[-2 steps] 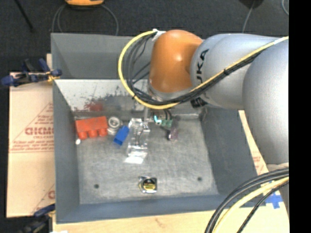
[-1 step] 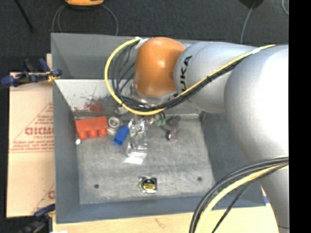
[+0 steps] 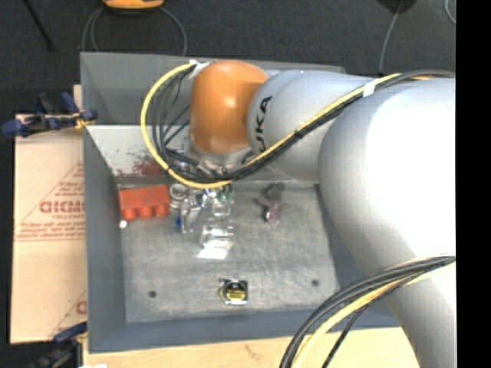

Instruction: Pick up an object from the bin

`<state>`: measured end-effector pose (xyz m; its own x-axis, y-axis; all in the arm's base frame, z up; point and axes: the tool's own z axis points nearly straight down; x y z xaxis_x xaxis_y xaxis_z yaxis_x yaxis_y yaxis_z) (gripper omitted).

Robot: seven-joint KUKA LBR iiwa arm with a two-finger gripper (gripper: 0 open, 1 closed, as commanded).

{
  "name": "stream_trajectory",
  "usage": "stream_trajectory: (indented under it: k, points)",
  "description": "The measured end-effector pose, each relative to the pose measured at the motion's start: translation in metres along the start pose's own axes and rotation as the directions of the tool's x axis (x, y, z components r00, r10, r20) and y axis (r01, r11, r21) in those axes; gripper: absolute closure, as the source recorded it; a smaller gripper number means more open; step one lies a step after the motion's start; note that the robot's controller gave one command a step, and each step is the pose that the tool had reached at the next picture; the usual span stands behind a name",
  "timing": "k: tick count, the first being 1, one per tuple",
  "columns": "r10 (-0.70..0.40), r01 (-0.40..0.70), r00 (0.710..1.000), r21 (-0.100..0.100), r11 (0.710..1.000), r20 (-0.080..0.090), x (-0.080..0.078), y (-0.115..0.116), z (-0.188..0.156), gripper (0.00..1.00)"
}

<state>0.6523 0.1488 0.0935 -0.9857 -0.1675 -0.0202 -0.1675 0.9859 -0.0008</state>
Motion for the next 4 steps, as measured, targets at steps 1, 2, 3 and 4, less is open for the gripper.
stream_trajectory:
  k: [1,2,3,4]
  points:
    - [0.136,-0.136,0.991,-0.001,0.991,-0.011,0.002,0.010,-0.005,0.00]
    - [0.146,-0.146,0.989,0.002,0.989,-0.015,-0.004,0.035,0.015,0.00]
    - [0.145,-0.145,0.989,0.001,0.989,-0.013,-0.005,0.036,0.015,1.00]
    - [-0.084,0.084,0.996,-0.003,0.996,-0.008,-0.001,0.055,-0.116,1.00]
